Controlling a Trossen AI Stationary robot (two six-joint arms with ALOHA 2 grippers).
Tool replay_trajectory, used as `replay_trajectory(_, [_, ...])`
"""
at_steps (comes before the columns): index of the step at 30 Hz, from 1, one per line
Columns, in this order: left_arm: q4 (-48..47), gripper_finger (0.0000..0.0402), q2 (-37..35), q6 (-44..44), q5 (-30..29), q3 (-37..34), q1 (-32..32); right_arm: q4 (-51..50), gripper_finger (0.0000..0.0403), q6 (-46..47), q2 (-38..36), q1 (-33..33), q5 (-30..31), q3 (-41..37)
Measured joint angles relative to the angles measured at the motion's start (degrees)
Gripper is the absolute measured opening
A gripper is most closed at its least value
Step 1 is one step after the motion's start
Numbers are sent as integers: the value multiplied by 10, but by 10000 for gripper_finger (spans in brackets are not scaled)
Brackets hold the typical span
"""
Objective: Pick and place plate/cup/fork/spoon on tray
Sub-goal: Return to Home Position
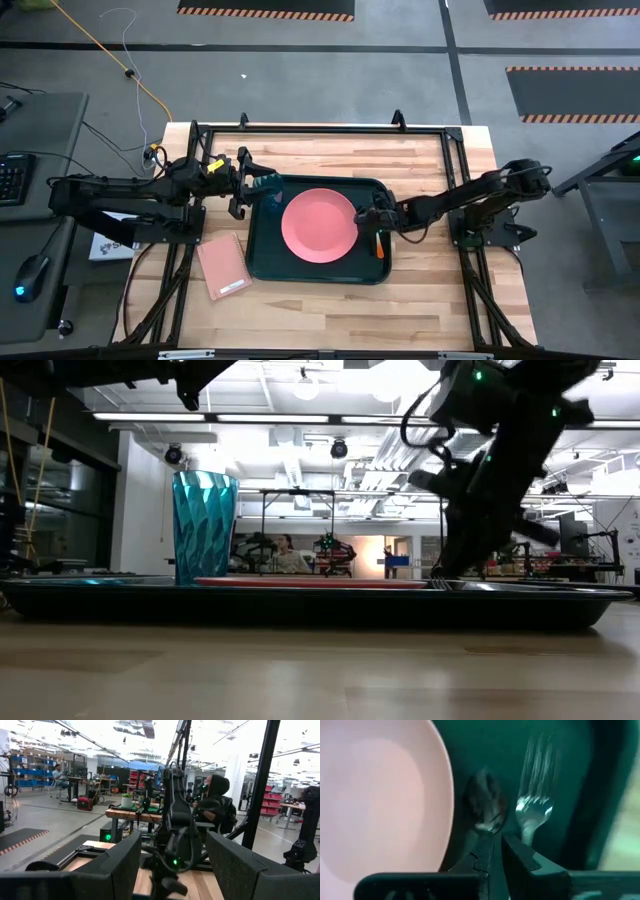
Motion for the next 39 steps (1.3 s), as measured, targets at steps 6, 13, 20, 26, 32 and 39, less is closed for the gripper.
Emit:
replay_trajectory(6, [0,213,0,7,0,0,0,-126,26,-124,-104,5,92,43])
replay_trajectory(13, [-17,213,-9,20,0,0,0,-205,24,-228,-225,49,155,49])
replay_trajectory(20, [-103,213,-82,20,0,0,0,-293,4,-223,-284,97,211,45])
replay_trajectory(26, [-174,213,-152,20,-5,0,0,-180,1,-279,-324,121,236,-27])
replay_trajectory(32, [-207,213,-186,30,-8,0,0,133,0,-476,-381,66,108,-142])
replay_trajectory(39, [-214,213,-187,30,-8,0,0,350,0,-633,-403,-120,-153,-199])
